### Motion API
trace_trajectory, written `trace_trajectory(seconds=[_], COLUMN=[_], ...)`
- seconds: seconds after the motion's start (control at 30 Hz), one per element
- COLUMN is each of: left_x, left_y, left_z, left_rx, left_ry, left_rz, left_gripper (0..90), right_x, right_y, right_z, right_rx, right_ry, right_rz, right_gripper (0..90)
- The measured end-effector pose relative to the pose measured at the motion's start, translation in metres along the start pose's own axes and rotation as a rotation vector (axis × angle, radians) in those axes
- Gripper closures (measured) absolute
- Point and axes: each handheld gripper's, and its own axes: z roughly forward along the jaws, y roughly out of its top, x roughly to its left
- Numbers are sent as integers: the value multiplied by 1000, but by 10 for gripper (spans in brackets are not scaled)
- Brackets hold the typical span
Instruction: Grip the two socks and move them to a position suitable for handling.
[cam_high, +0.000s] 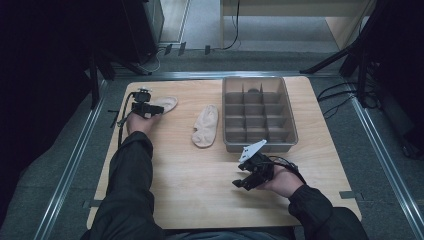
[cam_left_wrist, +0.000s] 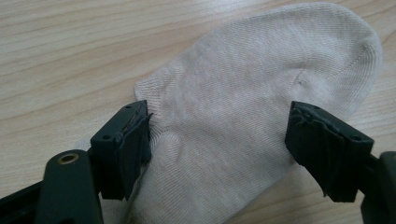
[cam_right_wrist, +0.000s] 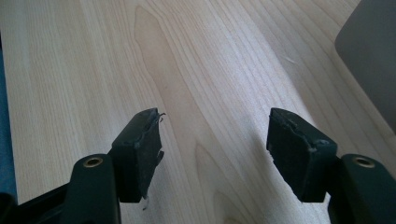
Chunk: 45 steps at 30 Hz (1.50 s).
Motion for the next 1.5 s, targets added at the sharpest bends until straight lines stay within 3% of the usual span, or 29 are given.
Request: trace_trajectory(seconds=[0.07, 0.27, 0.37, 0.4, 0.53, 0.73, 0.97, 1.2, 1.4, 1.5], left_x=[0, 4, 5, 6, 13, 22, 19, 4, -12, -17], left_y=[-1, -3, -4, -4, 2, 12, 14, 0, -22, -29], left_z=[-1, -8, -11, -12, -16, -41, -83, -128, -150, -155], left_rx=[-5, 2, 12, 18, 64, 40, 22, -9, -16, -17], left_ry=[4, 28, 31, 22, -13, -82, -134, -201, -253, -259], left_rz=[-2, -18, 15, 17, -16, -28, 65, 123, 138, 141], left_gripper=[271, 599, 758, 775, 804, 812, 813, 810, 810, 809], right_x=[0, 0, 0, 0, 0, -2, -1, -2, -4, -3], right_y=[0, 0, 0, 0, 0, 0, 1, 3, 2, 2], right_z=[0, 1, 1, 1, 1, 0, 0, -2, -4, -4], right_rx=[1, 6, 6, 6, 8, 1, -6, -28, -35, -35], right_ry=[-4, -13, -18, -18, -20, -20, -18, -7, -18, -22], right_rz=[-2, -11, -14, -13, -17, -6, -9, 15, 32, 32], right_gripper=[351, 351, 351, 351, 351, 351, 351, 351, 351, 351])
